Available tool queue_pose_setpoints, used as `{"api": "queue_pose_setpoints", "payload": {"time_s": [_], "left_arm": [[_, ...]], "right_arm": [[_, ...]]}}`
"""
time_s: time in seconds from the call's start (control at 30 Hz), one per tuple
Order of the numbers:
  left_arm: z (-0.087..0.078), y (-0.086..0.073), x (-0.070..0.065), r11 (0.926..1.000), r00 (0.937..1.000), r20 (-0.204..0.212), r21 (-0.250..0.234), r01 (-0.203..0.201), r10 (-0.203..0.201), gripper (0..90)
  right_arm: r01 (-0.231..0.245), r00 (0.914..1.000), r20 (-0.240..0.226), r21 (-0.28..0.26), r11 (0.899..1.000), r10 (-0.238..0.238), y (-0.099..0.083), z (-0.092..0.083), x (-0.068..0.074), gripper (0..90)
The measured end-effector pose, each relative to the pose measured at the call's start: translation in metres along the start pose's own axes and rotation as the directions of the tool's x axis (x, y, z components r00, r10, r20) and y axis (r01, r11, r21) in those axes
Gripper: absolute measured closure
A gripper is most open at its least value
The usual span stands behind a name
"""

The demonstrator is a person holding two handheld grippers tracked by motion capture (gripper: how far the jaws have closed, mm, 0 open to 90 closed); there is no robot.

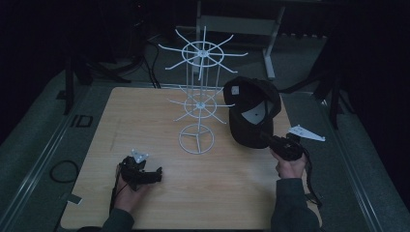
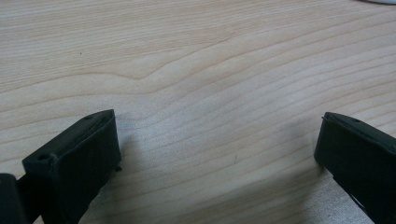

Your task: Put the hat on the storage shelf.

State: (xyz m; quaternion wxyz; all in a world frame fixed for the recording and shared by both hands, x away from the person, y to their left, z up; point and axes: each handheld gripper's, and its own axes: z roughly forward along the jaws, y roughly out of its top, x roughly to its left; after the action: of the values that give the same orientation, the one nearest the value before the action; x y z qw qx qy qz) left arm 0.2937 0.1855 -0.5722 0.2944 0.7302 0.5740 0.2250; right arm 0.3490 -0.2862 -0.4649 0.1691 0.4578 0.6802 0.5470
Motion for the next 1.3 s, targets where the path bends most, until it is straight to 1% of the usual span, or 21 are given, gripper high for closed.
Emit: {"api": "queue_pose_setpoints", "payload": {"time_s": [0.8, 1.3], "left_arm": [[0.000, 0.000, 0.000, 1.0000, 1.0000, 0.001, -0.002, 0.003, -0.003, 0.1], [0.000, 0.000, 0.000, 1.0000, 1.0000, 0.001, -0.001, 0.001, -0.001, 0.1]], "right_arm": [[0.041, 0.9991, 0.011, -0.033, 0.999, -0.041, 0.016, -0.007, 0.006, 86.1], [0.064, 0.9980, 0.007, -0.054, 0.997, -0.063, 0.026, -0.010, 0.012, 86.1]]}}
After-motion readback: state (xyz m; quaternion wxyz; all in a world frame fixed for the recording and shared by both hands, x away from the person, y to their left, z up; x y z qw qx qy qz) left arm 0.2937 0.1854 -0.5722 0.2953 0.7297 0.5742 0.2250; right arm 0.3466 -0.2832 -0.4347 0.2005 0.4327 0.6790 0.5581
